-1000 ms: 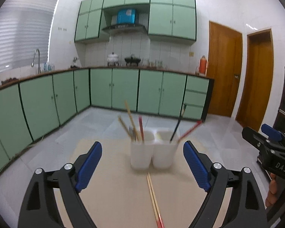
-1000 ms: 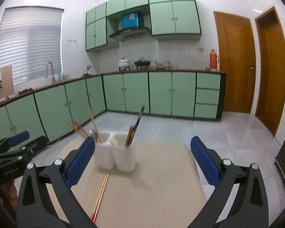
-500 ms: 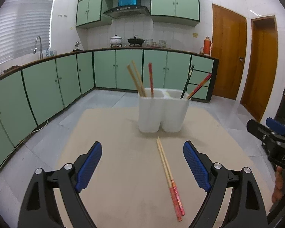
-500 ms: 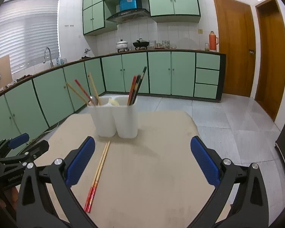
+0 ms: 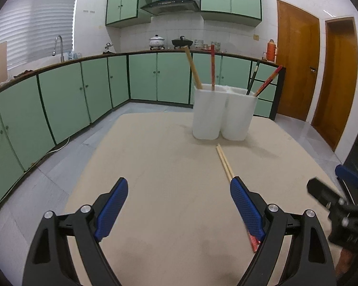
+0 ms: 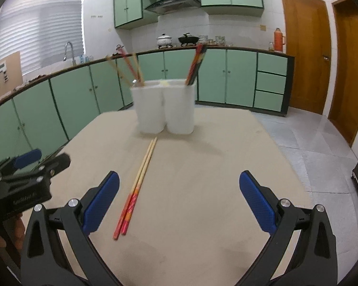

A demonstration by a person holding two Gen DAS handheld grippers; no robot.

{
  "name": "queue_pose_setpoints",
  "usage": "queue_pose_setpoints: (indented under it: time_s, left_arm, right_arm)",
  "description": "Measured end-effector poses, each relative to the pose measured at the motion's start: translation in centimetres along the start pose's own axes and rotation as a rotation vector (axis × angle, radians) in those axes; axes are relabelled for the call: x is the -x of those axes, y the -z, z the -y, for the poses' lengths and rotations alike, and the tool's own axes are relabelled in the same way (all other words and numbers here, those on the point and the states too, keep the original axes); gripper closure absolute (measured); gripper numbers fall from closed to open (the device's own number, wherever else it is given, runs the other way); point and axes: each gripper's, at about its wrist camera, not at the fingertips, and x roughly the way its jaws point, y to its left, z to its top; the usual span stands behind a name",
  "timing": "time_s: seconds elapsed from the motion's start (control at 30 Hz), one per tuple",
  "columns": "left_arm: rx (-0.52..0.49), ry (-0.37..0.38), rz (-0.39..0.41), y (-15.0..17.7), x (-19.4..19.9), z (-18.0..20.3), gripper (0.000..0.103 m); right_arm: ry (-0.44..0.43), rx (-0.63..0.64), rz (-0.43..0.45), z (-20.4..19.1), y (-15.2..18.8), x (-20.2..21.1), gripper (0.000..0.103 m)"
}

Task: Organize utensils
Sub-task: 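Withdraw both tools toward the last two red-patterned chopsticks on the table, then grasp a red-patterned chopstick with the right tool while the left grasps the other one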

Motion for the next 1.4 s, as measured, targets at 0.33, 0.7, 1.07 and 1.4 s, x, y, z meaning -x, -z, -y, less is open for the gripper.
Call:
queue_pose_setpoints:
  time_s: [0.33, 0.7, 1.07, 1.4]
  left_arm:
    - [0.008, -0.031, -0.018, 2.2, 0.1, -1.5, 0.017]
    - [0.023, -0.021, 0.007, 2.0, 0.3, -2.1, 0.017]
    - [0.046, -0.021, 0.001, 2.1, 0.1, -2.5, 0.017]
    - [0.029, -0.010, -0.005, 1.8, 0.3, -1.6, 0.017]
  right_arm:
    - [-0.018, 0.069, -0.114, -3.2, 3.1, -1.6, 0.029]
    - [-0.017, 0.114, -0.226, -4.2, 4.5, -3.3, 0.046]
    - [-0.039, 0.164, -0.265, -5.5, 4.5, -4.1, 0.056]
    - [-0.089, 0.122, -0.275, -5.1, 4.4, -4.0, 0.097]
